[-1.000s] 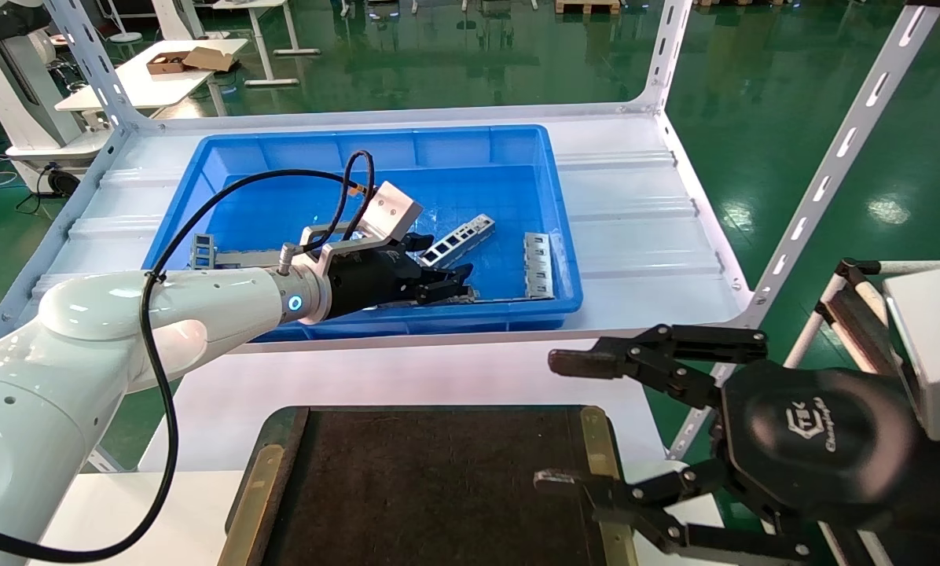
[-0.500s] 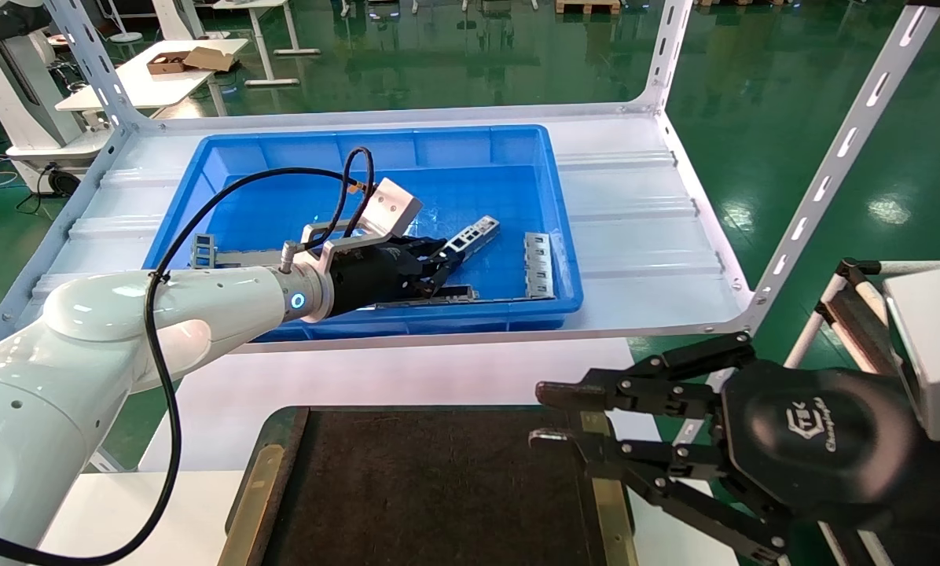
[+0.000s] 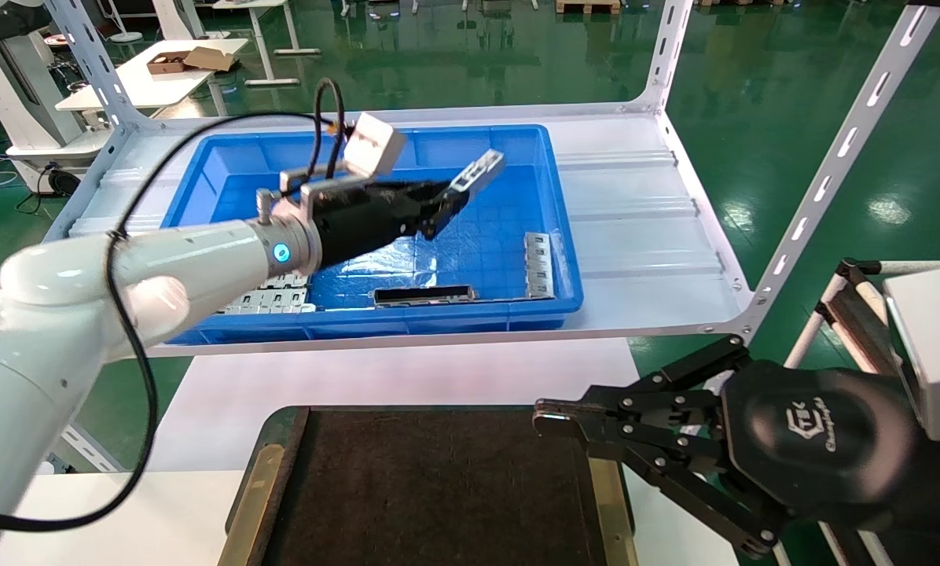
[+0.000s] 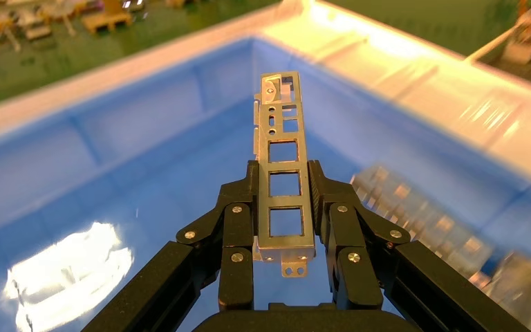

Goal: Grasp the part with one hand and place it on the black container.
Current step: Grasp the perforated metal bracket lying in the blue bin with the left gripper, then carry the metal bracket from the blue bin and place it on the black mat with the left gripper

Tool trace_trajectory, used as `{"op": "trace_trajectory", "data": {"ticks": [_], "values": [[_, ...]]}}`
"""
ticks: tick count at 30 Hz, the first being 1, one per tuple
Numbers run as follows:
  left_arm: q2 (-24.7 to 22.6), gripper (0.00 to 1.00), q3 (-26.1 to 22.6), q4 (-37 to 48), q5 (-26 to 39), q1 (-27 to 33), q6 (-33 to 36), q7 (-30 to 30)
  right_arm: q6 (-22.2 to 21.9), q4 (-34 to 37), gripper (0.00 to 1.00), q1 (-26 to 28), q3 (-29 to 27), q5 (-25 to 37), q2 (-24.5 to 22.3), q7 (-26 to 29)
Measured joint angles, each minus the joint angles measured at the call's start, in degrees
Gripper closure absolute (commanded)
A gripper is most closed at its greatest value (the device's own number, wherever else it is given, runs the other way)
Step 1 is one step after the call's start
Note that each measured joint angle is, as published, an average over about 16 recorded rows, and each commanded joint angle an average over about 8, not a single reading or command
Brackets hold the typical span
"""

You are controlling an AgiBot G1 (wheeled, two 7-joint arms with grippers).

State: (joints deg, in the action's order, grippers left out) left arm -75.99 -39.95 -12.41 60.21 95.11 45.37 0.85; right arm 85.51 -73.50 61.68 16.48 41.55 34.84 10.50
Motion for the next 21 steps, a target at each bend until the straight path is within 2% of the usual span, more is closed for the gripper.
{"op": "trace_trajectory", "data": {"ticks": [12, 21], "values": [[8.3, 1.0, 2.4, -3.7, -5.3, -1.0, 18.2, -0.7, 0.0, 0.0, 1.0, 0.0, 0.0, 0.0, 0.0, 0.0], [17.8, 1.0, 2.9, -17.9, -9.1, -9.3, 30.8, -7.1, 0.0, 0.0, 1.0, 0.0, 0.1, -0.1, 0.0, 0.0]]}}
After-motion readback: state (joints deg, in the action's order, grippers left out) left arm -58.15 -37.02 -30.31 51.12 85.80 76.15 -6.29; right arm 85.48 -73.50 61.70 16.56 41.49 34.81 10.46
